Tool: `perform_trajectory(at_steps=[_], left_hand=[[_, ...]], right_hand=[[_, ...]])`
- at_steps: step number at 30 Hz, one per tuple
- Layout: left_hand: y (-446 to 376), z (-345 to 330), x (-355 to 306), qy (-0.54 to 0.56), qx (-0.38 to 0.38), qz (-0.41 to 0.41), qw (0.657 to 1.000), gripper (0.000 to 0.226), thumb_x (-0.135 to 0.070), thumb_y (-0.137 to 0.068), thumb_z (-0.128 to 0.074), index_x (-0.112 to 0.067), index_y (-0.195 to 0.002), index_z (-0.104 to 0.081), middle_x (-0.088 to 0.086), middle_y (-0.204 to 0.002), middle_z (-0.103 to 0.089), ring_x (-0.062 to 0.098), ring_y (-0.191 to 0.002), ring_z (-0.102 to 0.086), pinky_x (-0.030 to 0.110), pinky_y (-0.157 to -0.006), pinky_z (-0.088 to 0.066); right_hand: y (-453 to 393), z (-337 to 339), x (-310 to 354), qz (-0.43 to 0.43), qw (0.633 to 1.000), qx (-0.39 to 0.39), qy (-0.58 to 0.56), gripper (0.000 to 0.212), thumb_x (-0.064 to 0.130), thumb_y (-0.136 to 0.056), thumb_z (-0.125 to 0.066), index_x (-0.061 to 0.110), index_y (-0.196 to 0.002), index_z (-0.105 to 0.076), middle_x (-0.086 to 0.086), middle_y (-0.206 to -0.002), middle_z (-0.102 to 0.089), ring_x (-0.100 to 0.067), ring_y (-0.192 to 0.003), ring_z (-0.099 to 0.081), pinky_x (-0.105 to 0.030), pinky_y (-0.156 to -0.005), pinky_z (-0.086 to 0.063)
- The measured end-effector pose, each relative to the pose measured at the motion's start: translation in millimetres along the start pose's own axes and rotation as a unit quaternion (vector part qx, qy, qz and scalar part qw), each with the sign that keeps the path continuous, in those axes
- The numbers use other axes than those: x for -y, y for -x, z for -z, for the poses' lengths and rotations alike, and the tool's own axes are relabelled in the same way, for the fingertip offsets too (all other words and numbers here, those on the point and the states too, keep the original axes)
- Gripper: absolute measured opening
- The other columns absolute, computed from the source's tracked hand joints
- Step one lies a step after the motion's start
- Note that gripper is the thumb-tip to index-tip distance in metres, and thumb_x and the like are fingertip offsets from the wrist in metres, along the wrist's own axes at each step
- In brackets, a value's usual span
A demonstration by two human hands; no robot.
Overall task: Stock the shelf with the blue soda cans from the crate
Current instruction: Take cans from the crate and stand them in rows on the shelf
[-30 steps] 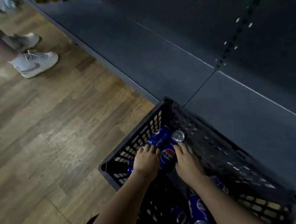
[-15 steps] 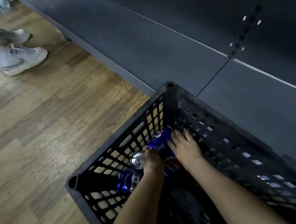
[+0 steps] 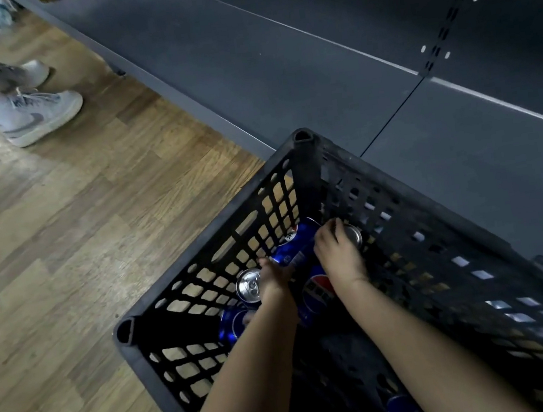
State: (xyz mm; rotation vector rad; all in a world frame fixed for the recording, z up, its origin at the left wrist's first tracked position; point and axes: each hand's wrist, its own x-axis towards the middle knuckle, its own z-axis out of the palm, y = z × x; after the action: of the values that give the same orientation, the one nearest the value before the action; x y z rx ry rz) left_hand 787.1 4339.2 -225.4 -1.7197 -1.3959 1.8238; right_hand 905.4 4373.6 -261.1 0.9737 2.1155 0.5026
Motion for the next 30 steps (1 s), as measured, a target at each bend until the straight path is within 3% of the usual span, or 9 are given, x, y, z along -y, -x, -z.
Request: perform_trajectory(at_steps=[1,2,3,5,10,14,17,20,30], left_hand=[[0,1,-5,-0.046,-0.038,-0.052,0.997,0.057,-0.027,-0.101,-0.035,-0.061,-0.138,-0.008,0.018,-0.144,0.025,0.015,-0.142,0.001,0.038,-0.112,-0.022],[-6,-1,-18,-0.053,-0.094,-0.139,0.984,0.064,-0.024,-0.098,-0.046,-0.044,-0.146,-0.009,0.019,-0.150,0.007,0.025,-0.139,-0.015,0.039,-0.107,-0.031],[-6,-1,-22,-0.053,-0.117,-0.178,0.976,0.073,-0.022,-0.092,-0.057,-0.029,-0.149,-0.012,0.004,-0.152,-0.015,0.030,-0.135,-0.026,0.039,-0.103,-0.038],[-3,2,-18,-0.035,-0.122,-0.174,0.977,0.075,-0.020,-0.085,-0.068,-0.018,-0.146,-0.025,0.016,-0.150,-0.018,0.033,-0.130,-0.036,0.039,-0.098,-0.044],[8,15,-11,0.040,-0.106,-0.147,0.983,0.047,-0.027,-0.094,-0.052,-0.003,-0.133,-0.040,0.021,-0.129,-0.047,0.033,-0.115,-0.049,0.038,-0.093,-0.042],[27,16,8,0.103,-0.108,-0.126,0.981,0.051,-0.028,-0.092,-0.055,-0.005,-0.135,-0.040,0.020,-0.125,-0.051,0.034,-0.113,-0.051,0.043,-0.094,-0.043],[50,13,37,0.183,-0.088,-0.113,0.973,0.056,-0.030,-0.091,-0.058,-0.009,-0.139,-0.038,0.018,-0.127,-0.052,0.034,-0.115,-0.051,0.045,-0.095,-0.043],[90,17,78,0.201,-0.081,-0.139,0.966,0.058,-0.032,-0.090,-0.060,-0.005,-0.136,-0.040,0.019,-0.128,-0.051,0.033,-0.116,-0.051,0.043,-0.094,-0.046],[252,72,260,0.352,-0.060,-0.171,0.918,0.041,-0.025,-0.101,-0.042,-0.008,-0.138,-0.043,0.019,-0.137,-0.046,0.036,-0.122,-0.048,0.042,-0.084,-0.047]], right_hand=[[1,0,0,0.002,1.000,-0.005,0.001,0.062,0.019,-0.096,-0.051,0.002,-0.147,-0.022,-0.023,-0.151,-0.023,-0.040,-0.140,-0.020,-0.053,-0.114,-0.016],[3,0,-1,0.003,1.000,-0.012,0.000,0.058,0.019,-0.097,-0.048,0.001,-0.146,-0.024,-0.022,-0.150,-0.025,-0.039,-0.139,-0.022,-0.053,-0.114,-0.018],[5,-1,-3,0.006,1.000,-0.019,-0.003,0.054,0.018,-0.098,-0.045,0.001,-0.145,-0.026,-0.022,-0.149,-0.027,-0.039,-0.139,-0.023,-0.052,-0.114,-0.019],[7,-4,-9,0.015,0.999,-0.033,-0.017,0.051,0.017,-0.098,-0.043,0.000,-0.144,-0.028,-0.022,-0.148,-0.029,-0.038,-0.138,-0.025,-0.048,-0.113,-0.021],[19,1,-23,-0.009,0.994,-0.025,-0.107,0.044,0.010,-0.098,-0.039,0.003,-0.141,-0.035,-0.019,-0.142,-0.034,-0.036,-0.131,-0.033,-0.041,-0.108,-0.027],[40,17,-30,-0.024,0.980,0.027,-0.196,0.043,0.003,-0.095,-0.042,0.003,-0.138,-0.037,-0.021,-0.142,-0.029,-0.046,-0.130,-0.032,-0.055,-0.113,-0.019],[64,45,-48,-0.033,0.966,0.051,-0.253,0.046,0.005,-0.091,-0.051,0.007,-0.136,-0.038,-0.017,-0.142,-0.027,-0.041,-0.126,-0.036,-0.052,-0.102,-0.034],[94,79,-75,-0.022,0.957,0.054,-0.283,0.057,0.008,-0.087,-0.060,0.009,-0.138,-0.034,-0.015,-0.146,-0.023,-0.037,-0.129,-0.033,-0.048,-0.101,-0.036],[240,220,-201,-0.022,0.921,0.117,-0.372,0.054,0.003,-0.095,-0.044,0.017,-0.145,-0.027,-0.016,-0.155,-0.009,-0.042,-0.138,-0.018,-0.051,-0.107,-0.025]])
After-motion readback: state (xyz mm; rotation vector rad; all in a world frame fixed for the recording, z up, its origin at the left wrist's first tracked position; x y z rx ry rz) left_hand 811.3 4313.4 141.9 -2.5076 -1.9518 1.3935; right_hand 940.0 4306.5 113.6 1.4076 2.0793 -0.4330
